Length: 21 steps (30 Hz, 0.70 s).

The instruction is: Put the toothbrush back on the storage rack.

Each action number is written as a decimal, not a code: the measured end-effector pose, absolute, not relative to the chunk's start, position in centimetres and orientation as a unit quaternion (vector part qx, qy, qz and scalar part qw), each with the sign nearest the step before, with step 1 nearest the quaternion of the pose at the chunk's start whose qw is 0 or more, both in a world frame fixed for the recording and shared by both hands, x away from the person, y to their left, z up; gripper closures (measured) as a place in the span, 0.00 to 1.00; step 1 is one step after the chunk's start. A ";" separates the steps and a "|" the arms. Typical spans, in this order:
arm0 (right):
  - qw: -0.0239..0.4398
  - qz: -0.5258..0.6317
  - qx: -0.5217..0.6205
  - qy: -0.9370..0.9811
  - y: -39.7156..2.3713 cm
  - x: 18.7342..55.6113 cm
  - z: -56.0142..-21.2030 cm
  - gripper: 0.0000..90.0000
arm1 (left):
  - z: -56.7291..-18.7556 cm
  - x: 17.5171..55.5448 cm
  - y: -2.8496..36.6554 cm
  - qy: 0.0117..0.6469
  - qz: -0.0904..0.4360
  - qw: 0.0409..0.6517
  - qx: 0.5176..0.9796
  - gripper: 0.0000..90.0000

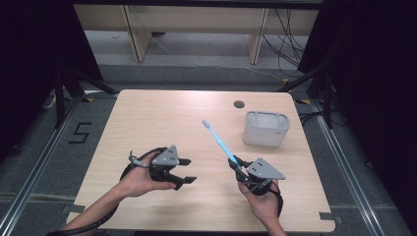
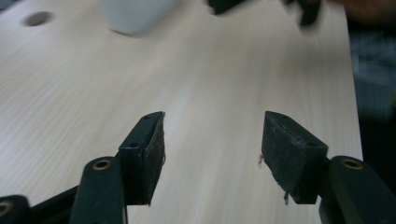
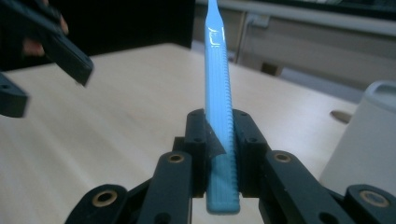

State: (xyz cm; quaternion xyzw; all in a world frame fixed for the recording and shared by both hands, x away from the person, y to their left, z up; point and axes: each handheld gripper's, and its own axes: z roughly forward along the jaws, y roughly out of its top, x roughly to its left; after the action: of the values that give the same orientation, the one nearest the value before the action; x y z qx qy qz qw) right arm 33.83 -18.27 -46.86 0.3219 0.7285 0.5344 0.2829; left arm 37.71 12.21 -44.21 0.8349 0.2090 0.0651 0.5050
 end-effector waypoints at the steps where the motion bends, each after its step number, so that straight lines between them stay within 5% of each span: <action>1: 0.280 0.541 0.332 0.720 -18.2 33.6 -46.6 0.87 | -44.3 38.0 12.4 0.245 0.056 0.528 0.811 0.41; 7: 0.313 0.561 0.321 0.696 -17.2 33.5 -46.2 0.87 | -43.6 39.2 11.9 0.337 0.014 0.623 0.706 0.41; 21: 0.316 0.567 0.295 0.701 -15.4 33.5 -46.3 0.87 | -42.7 40.9 9.1 0.348 -0.016 0.650 0.675 0.48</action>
State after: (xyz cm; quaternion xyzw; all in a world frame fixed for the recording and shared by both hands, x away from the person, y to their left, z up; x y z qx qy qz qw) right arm 33.52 -15.39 -46.30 0.2950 0.7011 0.5670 0.3162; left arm 40.87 9.06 -42.71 0.6754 0.3483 -0.0165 0.6499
